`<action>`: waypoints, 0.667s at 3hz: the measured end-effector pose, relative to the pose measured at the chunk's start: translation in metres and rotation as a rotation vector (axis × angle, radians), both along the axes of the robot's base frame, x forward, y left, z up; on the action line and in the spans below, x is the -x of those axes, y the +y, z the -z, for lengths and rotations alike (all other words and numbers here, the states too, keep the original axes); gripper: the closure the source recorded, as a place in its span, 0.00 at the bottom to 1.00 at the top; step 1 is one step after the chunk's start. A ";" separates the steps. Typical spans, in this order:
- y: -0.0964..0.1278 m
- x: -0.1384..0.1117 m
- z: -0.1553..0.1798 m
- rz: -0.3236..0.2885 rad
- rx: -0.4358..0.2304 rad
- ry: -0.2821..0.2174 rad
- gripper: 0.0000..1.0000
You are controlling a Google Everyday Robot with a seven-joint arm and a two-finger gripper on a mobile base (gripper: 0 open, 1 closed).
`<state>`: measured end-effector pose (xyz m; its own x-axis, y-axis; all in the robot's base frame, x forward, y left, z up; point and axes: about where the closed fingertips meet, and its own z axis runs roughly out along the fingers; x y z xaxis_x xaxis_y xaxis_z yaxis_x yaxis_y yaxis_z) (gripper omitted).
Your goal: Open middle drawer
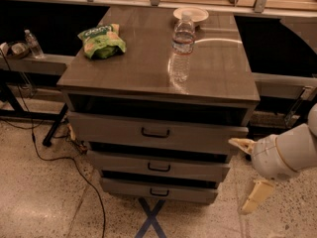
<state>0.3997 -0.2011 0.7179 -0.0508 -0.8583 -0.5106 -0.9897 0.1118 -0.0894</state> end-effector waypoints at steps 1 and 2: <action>0.021 0.005 0.040 0.061 -0.062 -0.035 0.00; 0.035 -0.001 0.076 0.091 -0.101 -0.081 0.00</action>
Offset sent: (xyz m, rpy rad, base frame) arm 0.0113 0.0487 -0.1205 0.1486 -0.1431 -0.1371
